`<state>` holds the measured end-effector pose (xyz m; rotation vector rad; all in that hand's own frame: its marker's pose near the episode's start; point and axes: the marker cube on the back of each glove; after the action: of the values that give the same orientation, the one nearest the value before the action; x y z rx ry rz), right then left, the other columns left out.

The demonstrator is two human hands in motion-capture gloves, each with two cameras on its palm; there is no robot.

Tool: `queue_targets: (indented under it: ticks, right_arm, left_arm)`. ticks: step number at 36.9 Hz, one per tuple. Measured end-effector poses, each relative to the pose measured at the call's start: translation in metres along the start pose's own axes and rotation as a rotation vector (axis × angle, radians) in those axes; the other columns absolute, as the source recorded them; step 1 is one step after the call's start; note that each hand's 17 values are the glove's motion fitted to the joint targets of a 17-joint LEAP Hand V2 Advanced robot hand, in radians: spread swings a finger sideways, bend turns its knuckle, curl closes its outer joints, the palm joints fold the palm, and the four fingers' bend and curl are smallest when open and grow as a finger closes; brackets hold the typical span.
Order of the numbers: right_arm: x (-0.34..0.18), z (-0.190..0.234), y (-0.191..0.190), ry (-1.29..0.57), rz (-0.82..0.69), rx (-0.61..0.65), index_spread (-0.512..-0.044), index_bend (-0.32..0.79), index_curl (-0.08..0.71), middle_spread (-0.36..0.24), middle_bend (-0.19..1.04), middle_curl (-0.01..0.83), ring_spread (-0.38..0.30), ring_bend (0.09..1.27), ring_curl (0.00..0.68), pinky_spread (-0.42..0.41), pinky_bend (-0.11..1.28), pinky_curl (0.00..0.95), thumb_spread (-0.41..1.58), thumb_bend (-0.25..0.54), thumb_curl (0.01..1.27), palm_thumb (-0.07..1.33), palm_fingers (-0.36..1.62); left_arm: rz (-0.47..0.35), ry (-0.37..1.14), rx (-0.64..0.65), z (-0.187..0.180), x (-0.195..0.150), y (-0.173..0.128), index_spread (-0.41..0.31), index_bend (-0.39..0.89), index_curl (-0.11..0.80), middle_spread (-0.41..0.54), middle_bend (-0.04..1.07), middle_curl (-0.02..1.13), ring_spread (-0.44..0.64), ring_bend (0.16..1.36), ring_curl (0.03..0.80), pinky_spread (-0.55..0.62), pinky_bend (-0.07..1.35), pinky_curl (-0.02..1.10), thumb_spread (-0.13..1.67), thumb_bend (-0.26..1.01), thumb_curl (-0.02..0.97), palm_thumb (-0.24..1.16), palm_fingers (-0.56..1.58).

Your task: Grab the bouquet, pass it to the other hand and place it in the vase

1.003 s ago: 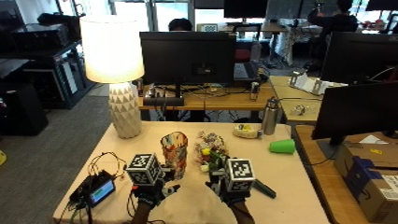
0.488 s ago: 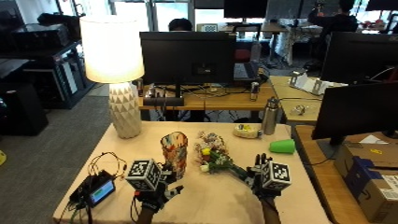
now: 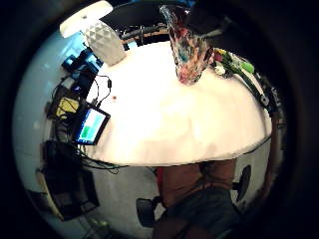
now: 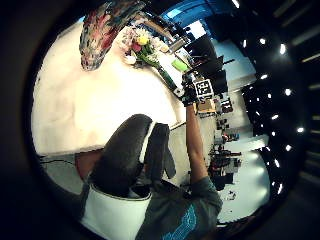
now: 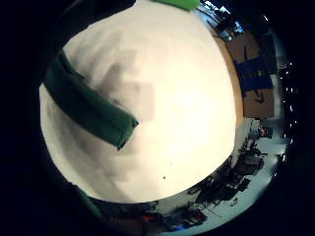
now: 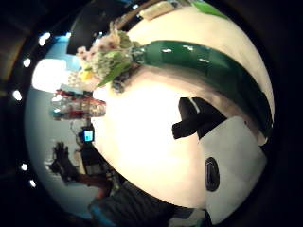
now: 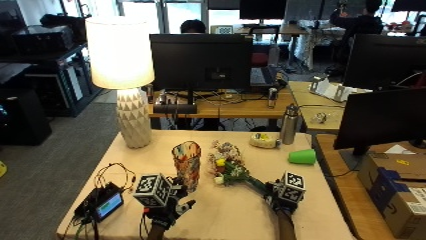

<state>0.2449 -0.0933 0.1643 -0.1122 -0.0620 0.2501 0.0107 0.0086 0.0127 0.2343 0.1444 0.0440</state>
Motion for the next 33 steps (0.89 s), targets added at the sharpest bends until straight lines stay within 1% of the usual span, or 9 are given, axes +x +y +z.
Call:
queue_targets:
  ticks: [6,8,9,14,15,17,18,23,33]
  right_arm:
    - [0.002,0.019,-0.001,0.000,0.071,-0.091,-0.299,0.13,0.203,0.021,0.25,0.332,0.167,0.42,0.257,0.311,0.60,0.358,1.05,0.045,0.39,0.87,0.30]
    - [0.000,0.018,0.001,0.007,0.080,-0.080,-0.293,0.16,0.217,0.003,0.26,0.338,0.140,0.44,0.265,0.302,0.59,0.354,1.05,0.050,0.40,0.90,0.39]
    - [-0.001,0.017,0.002,0.015,0.079,-0.070,-0.294,0.24,0.248,-0.011,0.28,0.348,0.111,0.45,0.273,0.293,0.56,0.345,1.06,0.061,0.41,0.93,0.55]
    - [-0.007,0.012,0.002,0.110,0.073,0.000,-0.294,0.28,0.296,-0.057,0.32,0.370,0.034,0.43,0.284,0.267,0.46,0.326,1.04,0.053,0.43,0.97,0.78]
    - [-0.008,0.012,0.001,0.132,0.074,0.017,-0.289,0.25,0.294,-0.073,0.34,0.379,-0.005,0.47,0.300,0.223,0.48,0.332,1.03,0.047,0.43,0.97,0.91]
    - [-0.009,0.012,-0.002,0.175,0.075,0.054,-0.287,0.22,0.301,-0.085,0.34,0.381,-0.031,0.45,0.296,0.192,0.47,0.327,1.02,0.039,0.44,0.98,0.94]
    - [-0.010,0.012,-0.003,0.196,0.075,0.070,-0.283,0.13,0.285,-0.108,0.38,0.402,-0.079,0.54,0.335,0.077,0.55,0.361,0.97,0.021,0.45,0.97,1.13]
    - [-0.013,0.013,-0.005,0.257,0.087,0.141,-0.280,0.11,0.295,-0.150,0.42,0.438,-0.163,0.64,0.396,-0.115,0.61,0.396,0.77,-0.016,0.51,0.98,1.29]
    - [-0.020,-0.006,0.000,0.133,0.103,0.249,-0.273,0.16,0.339,-0.187,0.55,0.505,-0.197,0.82,0.485,-0.255,0.61,0.425,0.55,-0.026,0.59,0.99,1.38]
  left_arm:
    - [-0.012,-0.001,-0.010,0.008,-0.006,-0.002,-0.072,0.12,0.228,0.122,0.20,0.35,0.29,0.61,0.285,0.43,0.44,0.34,1.04,-0.02,0.273,0.14,0.22]
    - [-0.013,0.001,-0.015,0.007,-0.004,-0.002,-0.072,0.12,0.228,0.122,0.20,0.35,0.29,0.61,0.286,0.43,0.44,0.34,1.04,-0.02,0.274,0.14,0.22]
    - [-0.012,0.003,-0.017,0.006,-0.003,-0.001,-0.072,0.12,0.228,0.119,0.20,0.35,0.29,0.61,0.286,0.43,0.44,0.34,1.04,-0.02,0.274,0.14,0.22]
    - [0.001,0.007,-0.022,0.009,-0.002,-0.002,-0.071,0.12,0.230,0.117,0.20,0.35,0.29,0.61,0.287,0.43,0.44,0.34,1.04,-0.02,0.275,0.14,0.22]
    - [0.002,0.008,-0.022,0.009,-0.001,-0.002,-0.071,0.12,0.230,0.116,0.20,0.35,0.29,0.61,0.287,0.43,0.44,0.34,1.04,-0.02,0.275,0.14,0.22]
    - [0.002,0.007,-0.023,0.009,-0.001,-0.002,-0.071,0.12,0.231,0.116,0.20,0.35,0.29,0.61,0.287,0.43,0.44,0.34,1.04,-0.02,0.276,0.14,0.22]
    - [0.001,0.007,-0.022,0.009,-0.001,-0.003,-0.071,0.12,0.231,0.116,0.20,0.35,0.29,0.61,0.287,0.43,0.44,0.34,1.04,-0.02,0.276,0.14,0.22]
    - [-0.004,0.005,-0.016,0.006,0.001,-0.002,-0.071,0.12,0.231,0.115,0.20,0.36,0.29,0.61,0.287,0.43,0.44,0.34,1.04,-0.02,0.277,0.14,0.23]
    - [0.001,0.031,0.002,-0.003,0.003,-0.010,-0.069,0.12,0.230,0.112,0.20,0.36,0.29,0.62,0.288,0.42,0.44,0.34,1.04,-0.02,0.278,0.14,0.23]
